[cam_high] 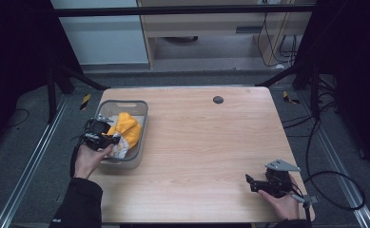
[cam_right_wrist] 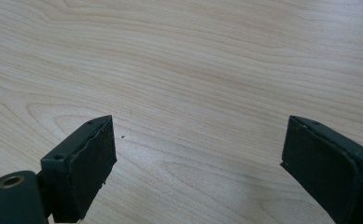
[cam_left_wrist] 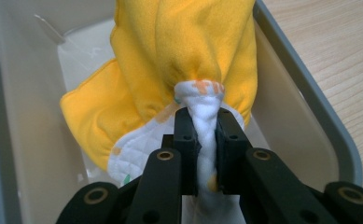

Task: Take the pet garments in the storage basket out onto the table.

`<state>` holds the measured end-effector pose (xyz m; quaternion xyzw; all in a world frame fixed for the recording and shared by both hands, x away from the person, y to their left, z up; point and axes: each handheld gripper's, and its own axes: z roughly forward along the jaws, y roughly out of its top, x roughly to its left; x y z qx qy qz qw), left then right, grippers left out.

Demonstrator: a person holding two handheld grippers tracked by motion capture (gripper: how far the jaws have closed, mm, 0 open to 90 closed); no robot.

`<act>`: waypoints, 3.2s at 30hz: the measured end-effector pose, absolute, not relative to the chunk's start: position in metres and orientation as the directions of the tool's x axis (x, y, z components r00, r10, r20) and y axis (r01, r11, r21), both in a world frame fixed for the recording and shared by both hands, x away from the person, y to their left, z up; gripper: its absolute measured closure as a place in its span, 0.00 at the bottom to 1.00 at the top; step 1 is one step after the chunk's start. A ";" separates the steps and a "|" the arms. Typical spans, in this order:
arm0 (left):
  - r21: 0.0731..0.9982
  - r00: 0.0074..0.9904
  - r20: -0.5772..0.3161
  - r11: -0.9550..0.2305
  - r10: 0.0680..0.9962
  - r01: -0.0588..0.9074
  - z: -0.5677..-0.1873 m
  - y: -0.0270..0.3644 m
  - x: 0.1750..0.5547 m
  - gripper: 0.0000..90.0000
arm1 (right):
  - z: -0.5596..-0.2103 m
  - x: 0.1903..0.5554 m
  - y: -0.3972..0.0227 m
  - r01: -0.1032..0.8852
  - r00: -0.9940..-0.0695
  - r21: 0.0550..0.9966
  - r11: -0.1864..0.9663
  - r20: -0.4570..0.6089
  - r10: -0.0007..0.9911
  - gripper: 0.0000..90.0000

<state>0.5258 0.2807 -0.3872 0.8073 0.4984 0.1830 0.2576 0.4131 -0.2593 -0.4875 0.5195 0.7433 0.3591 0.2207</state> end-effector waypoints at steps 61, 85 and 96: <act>0.680 0.594 0.102 -0.492 0.798 0.544 -0.306 0.247 0.483 0.90 | -0.487 0.413 -0.259 0.614 -0.364 0.762 0.205 0.042 0.931 0.11; 0.670 0.722 0.114 -0.589 0.683 0.451 -0.312 0.193 0.469 0.90 | -0.487 0.413 -0.260 0.611 -0.364 0.765 0.205 0.041 0.931 0.11; 0.667 0.759 0.117 -0.617 0.640 0.417 -0.317 0.172 0.463 0.90 | -0.487 0.413 -0.260 0.604 -0.366 0.768 0.213 0.030 0.930 0.11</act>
